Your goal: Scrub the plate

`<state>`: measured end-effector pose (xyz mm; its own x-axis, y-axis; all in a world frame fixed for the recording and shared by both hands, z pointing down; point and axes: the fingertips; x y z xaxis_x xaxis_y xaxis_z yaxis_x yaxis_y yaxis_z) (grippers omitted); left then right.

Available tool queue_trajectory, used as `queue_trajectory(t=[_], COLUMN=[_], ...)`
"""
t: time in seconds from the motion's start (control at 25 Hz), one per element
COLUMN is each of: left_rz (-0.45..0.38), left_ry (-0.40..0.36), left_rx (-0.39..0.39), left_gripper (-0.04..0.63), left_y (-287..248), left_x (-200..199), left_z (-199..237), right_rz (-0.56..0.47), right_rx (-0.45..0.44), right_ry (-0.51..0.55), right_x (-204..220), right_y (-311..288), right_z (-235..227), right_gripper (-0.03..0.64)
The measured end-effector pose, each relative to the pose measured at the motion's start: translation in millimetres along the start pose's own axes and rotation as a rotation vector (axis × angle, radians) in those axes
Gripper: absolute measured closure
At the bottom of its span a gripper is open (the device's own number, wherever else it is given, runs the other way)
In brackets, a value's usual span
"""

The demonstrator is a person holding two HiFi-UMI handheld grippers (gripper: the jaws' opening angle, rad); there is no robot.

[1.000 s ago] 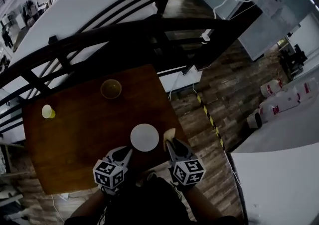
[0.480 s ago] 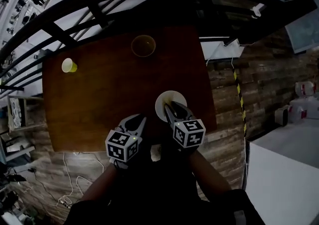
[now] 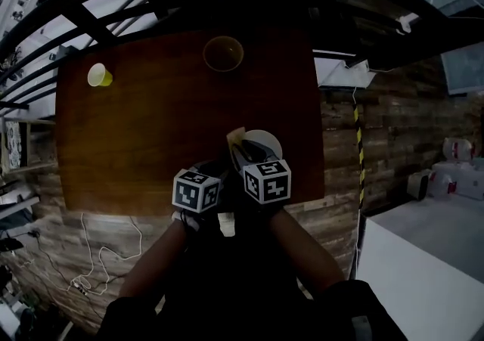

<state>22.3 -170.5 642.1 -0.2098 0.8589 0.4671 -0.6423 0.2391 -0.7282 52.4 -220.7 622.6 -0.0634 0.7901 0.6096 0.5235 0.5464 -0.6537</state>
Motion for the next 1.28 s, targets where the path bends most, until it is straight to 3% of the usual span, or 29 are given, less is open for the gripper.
queue_trajectory(t=[0.28, 0.64, 0.96, 1.28], left_rz=[0.045, 0.092, 0.105, 0.082], left_ry=[0.023, 0.076, 0.129, 0.12], left_rx=[-0.059, -0.067, -0.073, -0.066], left_gripper=[0.477, 0.508, 0.511, 0.511], left_y=[-18, -38, -42, -41], left_x=[7, 13, 14, 9], left_z=[4, 2, -2, -10], right_rz=[0.018, 0.009, -0.023, -0.055], right_rx=[0.001, 0.041, 0.103, 0.128], right_ry=[-0.016, -0.036, -0.073, -0.117], right_x=[7, 13, 18, 21], right_y=[1, 16, 53, 73], right_z=[-16, -50, -85, -100], right_gripper=[0.502, 0.503, 0.502, 0.502])
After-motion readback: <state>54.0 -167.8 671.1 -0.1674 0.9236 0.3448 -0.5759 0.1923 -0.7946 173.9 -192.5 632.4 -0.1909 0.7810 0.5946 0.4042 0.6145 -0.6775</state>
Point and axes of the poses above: the fingertips, and each gripper's own axes: y backward along the fingers, z to its left, x out of its underside, and after that the axes turned 5 degrees about -x, right-handed
